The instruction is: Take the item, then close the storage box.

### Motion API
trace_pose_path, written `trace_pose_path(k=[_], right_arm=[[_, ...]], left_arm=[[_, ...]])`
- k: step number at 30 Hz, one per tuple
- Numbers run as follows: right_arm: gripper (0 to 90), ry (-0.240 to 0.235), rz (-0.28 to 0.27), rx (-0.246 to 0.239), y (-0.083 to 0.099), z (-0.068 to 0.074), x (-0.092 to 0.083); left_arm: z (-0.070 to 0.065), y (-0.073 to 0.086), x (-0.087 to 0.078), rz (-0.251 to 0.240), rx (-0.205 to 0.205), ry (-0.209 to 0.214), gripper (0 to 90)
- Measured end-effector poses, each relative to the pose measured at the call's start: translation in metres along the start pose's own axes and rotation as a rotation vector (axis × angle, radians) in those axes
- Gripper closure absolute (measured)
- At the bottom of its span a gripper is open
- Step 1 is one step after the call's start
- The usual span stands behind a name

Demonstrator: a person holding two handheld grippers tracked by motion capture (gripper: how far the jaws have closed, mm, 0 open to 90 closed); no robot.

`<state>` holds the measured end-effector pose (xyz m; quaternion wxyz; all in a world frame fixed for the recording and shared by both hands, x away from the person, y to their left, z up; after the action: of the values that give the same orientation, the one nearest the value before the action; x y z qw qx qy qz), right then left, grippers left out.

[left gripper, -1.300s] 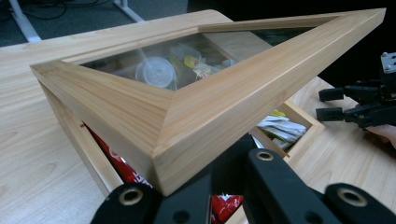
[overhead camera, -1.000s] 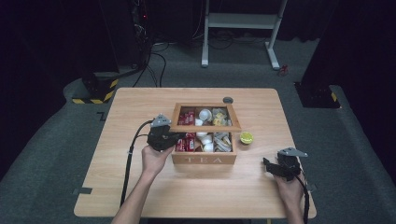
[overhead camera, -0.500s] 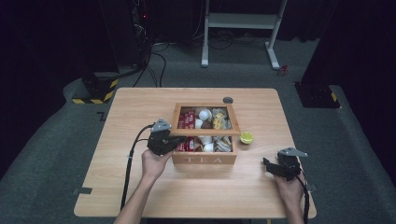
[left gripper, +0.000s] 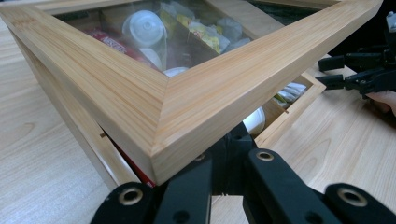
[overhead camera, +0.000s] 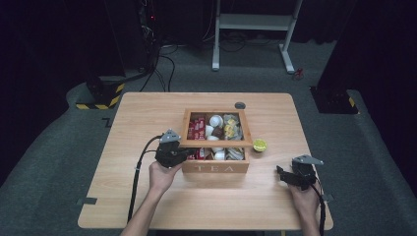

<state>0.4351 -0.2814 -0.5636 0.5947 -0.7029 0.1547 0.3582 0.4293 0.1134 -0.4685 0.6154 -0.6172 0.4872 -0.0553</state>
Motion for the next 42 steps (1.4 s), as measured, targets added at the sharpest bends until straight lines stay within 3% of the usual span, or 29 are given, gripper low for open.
trace_pose_path(k=[22, 30, 34, 42], right_arm=[[31.0, 0.0, -0.002, -0.006, 0.0, 0.0, 0.0], [30.7, -0.001, -0.001, -0.006, 0.0, 0.0, 0.0], [30.7, 0.0, 0.0, -0.004, 0.0, 0.001, 0.0], [30.6, -0.001, 0.0, -0.005, 0.0, 0.001, 0.0]], left_arm=[[0.002, 0.016, 0.006, 0.021, -0.004, 0.007, 90.0], [0.002, 0.026, 0.009, 0.032, -0.027, 0.022, 90.0], [0.002, 0.029, 0.008, 0.014, -0.038, 0.04, 90.0], [-0.002, 0.033, 0.004, 0.021, -0.013, 0.032, 90.0]])
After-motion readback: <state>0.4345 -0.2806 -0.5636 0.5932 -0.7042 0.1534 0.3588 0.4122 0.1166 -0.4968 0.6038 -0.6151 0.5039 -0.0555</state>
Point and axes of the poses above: each handheld gripper's, and its own axes: x roughly forward along the jaws, y roughly out of its underside, z roughly to its left, the point moved 6 cm from there along x, roughly forward along the jaws, and after that the axes turned 2 degrees about y, right-handed, at the moved point
